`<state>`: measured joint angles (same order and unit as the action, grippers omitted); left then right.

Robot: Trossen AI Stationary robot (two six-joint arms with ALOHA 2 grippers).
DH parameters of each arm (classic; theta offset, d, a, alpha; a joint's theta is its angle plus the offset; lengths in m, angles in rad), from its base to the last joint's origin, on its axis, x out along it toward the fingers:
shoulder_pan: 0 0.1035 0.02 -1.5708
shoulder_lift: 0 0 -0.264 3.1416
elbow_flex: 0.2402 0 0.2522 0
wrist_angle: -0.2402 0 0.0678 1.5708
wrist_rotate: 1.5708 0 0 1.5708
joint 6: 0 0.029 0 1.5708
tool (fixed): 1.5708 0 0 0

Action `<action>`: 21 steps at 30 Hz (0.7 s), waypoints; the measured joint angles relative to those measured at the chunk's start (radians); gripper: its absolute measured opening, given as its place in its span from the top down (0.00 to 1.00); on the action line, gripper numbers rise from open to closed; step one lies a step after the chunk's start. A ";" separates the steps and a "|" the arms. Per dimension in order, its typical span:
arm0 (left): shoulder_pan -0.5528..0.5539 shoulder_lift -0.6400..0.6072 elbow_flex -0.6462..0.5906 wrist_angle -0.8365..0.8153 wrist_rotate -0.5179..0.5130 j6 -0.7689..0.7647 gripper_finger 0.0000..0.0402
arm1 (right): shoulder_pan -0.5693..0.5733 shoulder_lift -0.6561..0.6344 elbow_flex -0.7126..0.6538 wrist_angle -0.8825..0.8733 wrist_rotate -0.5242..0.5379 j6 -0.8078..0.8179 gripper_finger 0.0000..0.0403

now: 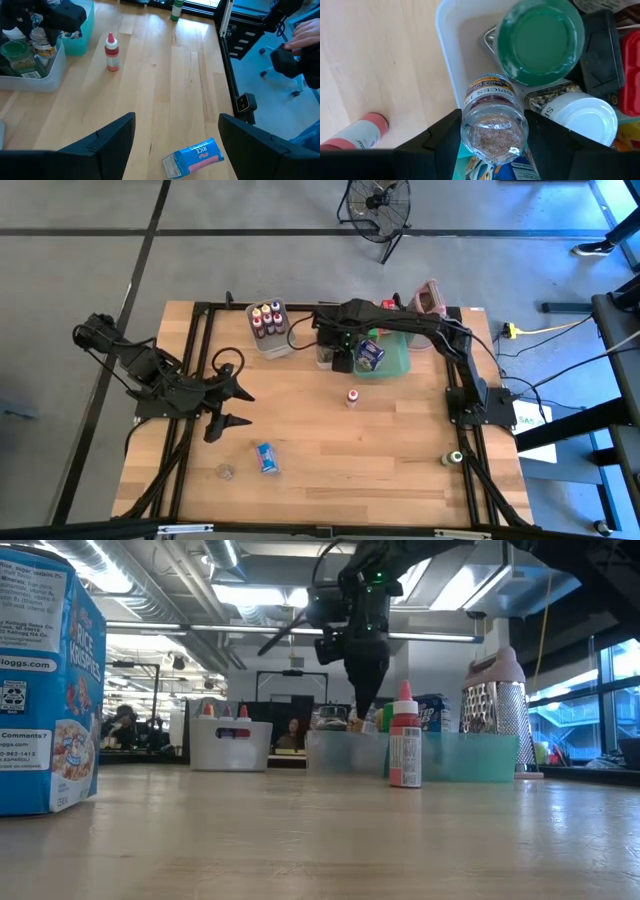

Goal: Pick & Place Kitchen Items
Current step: Put the brown seasoning bottle into the white bin

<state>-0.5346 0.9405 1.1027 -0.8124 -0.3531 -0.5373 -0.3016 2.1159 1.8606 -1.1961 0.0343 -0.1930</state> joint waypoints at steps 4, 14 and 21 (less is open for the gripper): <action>0.000 0.000 0.000 0.000 0.000 0.000 0.30 | -0.009 0.000 0.000 -0.001 0.000 0.007 0.48; 0.000 0.000 0.000 0.000 0.011 0.000 0.30 | -0.033 -0.001 -0.079 0.021 -0.002 0.075 0.47; -0.014 0.000 0.000 0.000 0.005 0.000 0.30 | -0.032 -0.002 -0.131 0.061 -0.005 0.093 0.47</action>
<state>-0.5490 0.9405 1.1022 -0.8120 -0.3478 -0.5373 -0.3337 2.1143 1.7298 -1.1354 0.0290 -0.1004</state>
